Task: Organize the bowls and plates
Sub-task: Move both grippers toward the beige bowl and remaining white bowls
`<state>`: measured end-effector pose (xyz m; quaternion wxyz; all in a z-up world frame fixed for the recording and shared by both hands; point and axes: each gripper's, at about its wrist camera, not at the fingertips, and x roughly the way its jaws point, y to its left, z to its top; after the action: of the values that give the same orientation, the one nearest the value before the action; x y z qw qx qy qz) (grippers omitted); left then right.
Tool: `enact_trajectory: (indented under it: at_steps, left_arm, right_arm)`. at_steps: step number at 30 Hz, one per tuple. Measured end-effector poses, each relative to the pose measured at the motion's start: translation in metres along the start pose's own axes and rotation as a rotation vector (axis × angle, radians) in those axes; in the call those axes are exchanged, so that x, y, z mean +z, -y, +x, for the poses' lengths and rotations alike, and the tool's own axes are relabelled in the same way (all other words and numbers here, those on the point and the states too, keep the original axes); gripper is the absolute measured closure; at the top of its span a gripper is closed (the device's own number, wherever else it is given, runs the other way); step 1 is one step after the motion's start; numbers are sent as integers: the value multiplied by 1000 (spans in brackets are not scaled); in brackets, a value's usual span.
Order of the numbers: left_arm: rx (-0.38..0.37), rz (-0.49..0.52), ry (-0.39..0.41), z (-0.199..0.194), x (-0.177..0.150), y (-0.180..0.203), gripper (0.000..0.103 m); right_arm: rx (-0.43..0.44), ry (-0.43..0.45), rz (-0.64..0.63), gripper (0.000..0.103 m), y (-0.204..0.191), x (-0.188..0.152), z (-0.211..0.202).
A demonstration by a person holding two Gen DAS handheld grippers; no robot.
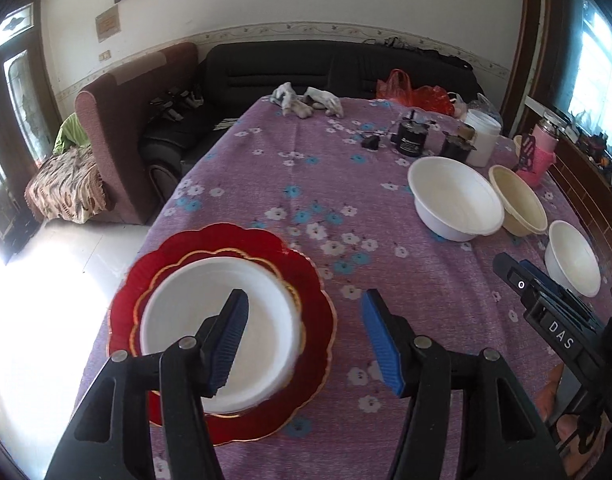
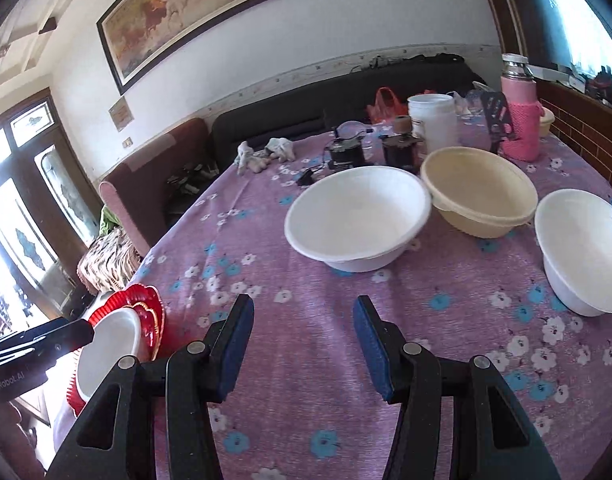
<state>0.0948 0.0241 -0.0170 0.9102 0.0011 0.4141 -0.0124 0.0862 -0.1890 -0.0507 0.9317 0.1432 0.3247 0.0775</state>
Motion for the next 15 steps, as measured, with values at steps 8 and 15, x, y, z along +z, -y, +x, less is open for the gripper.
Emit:
enact_trajectory:
  at_steps: [8,15]
  left_arm:
    - [-22,-10,-57,43,27,53,45]
    - [5,-54,-119,89,56,76,44]
  right_arm:
    - [-11,-25,168,47,64,16,10]
    - [19,-55,283,47,95,42,27]
